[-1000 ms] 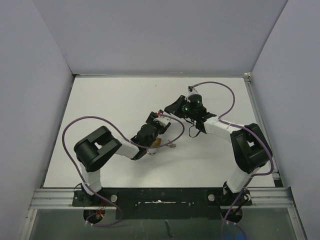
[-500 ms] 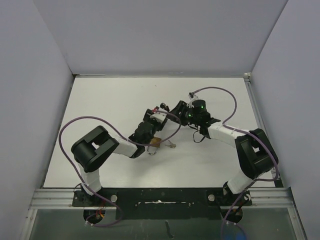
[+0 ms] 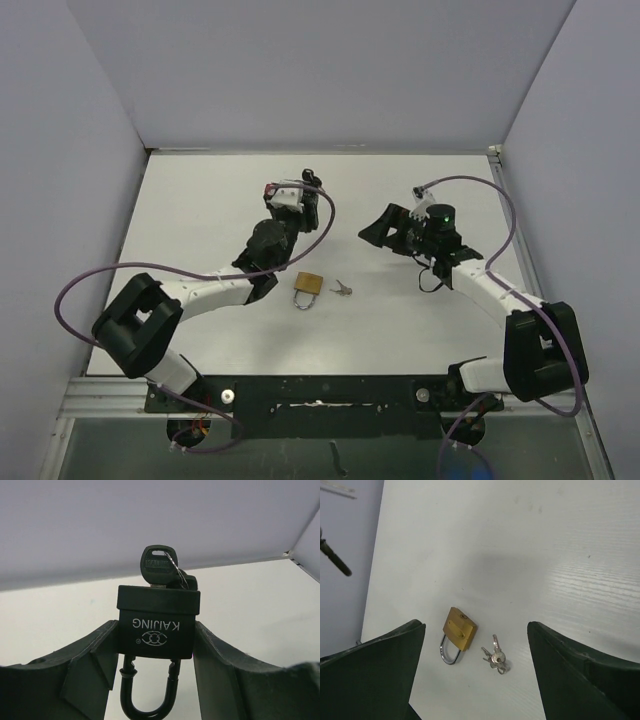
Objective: Unlock with the key
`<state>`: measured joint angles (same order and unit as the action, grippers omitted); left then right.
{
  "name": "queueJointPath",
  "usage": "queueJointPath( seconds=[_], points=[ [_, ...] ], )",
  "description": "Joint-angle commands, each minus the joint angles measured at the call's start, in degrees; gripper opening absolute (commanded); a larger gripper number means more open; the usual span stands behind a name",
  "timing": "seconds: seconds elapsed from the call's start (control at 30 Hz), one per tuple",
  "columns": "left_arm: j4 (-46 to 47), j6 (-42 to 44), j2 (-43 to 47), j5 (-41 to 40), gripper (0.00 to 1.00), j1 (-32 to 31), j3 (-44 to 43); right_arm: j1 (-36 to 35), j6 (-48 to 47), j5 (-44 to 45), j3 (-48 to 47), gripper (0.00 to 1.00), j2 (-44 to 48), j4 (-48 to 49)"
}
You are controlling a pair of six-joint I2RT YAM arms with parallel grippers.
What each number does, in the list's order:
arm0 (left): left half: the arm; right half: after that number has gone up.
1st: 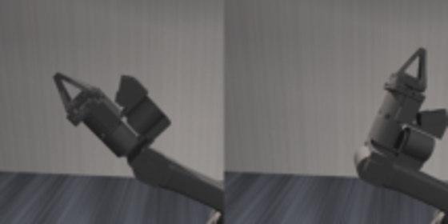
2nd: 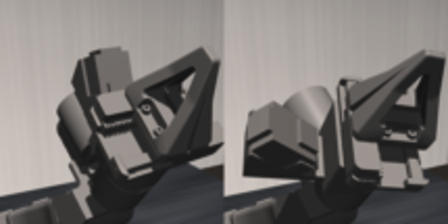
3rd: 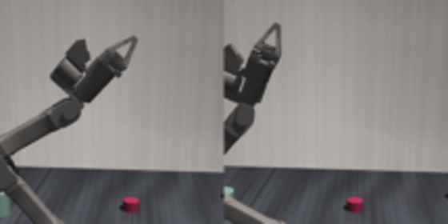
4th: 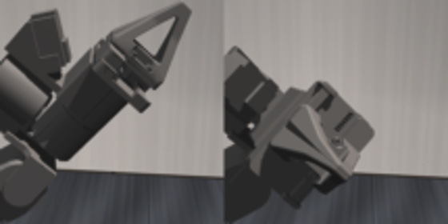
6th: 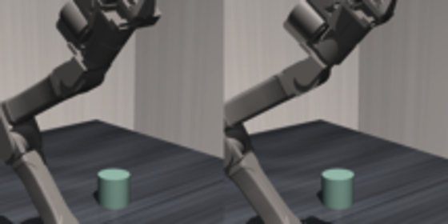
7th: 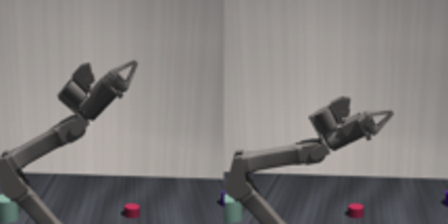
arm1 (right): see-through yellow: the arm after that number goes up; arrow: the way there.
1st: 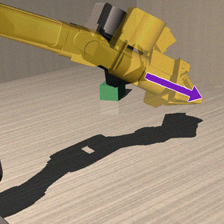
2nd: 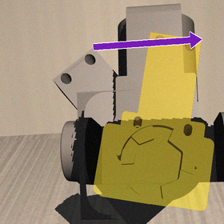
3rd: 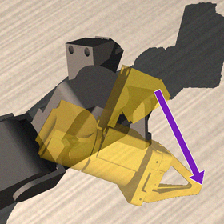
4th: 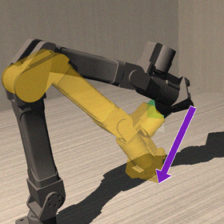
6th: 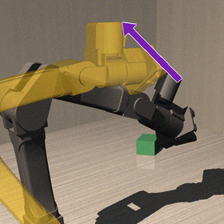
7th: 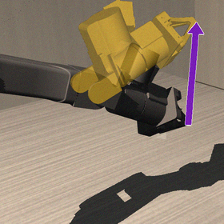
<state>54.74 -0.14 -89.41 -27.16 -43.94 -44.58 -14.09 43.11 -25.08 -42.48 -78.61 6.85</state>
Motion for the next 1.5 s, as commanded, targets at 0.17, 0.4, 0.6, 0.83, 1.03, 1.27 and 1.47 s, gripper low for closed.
queueJointPath(
  seconds=[0.17, 0.4, 0.6, 0.83, 1.03, 1.27, 1.47],
  points=[
    [-30.4, -21.6, 7.2, -2.9, 0.0, 1.5, -11.3, -2.0, -10.8, 2.4, 7.4, 0.98, 8.9, 10.0],
    [-41.7, -34.2, 5.8, 0.7, 0.0, 2.5, -14.4, -9.8, -17.4, 8.1, 11.5, 0.98, 9.3, 20.1],
    [-42.9, -38.8, 4.6, 2.1, 0.0, 2.5, -15.0, -11.7, -13.9, 9.4, 13.8, 0.98, 6.1, 29.2],
    [-43.6, -42.4, 2.9, 2.1, 0.0, 2.3, -15.9, -12.6, -3.2, 7.5, 9.0, 0.98, -1.5, 28.4],
    [-43.2, -43.3, 2.1, 2.4, 0.0, 2.0, -15.7, -14.1, 1.0, 5.6, 7.0, 0.98, -5.3, 31.4],
    [-42.5, -43.8, 1.2, 3.3, 0.0, 1.8, -15.8, -16.2, 0.7, 4.3, 4.0, 0.98, -6.6, 30.6],
    [-41.8, -44.4, 0.8, 4.3, 0.0, 1.5, -16.2, -17.4, 0.6, 4.5, 2.7, 0.98, -8.6, 30.0]
  ],
)
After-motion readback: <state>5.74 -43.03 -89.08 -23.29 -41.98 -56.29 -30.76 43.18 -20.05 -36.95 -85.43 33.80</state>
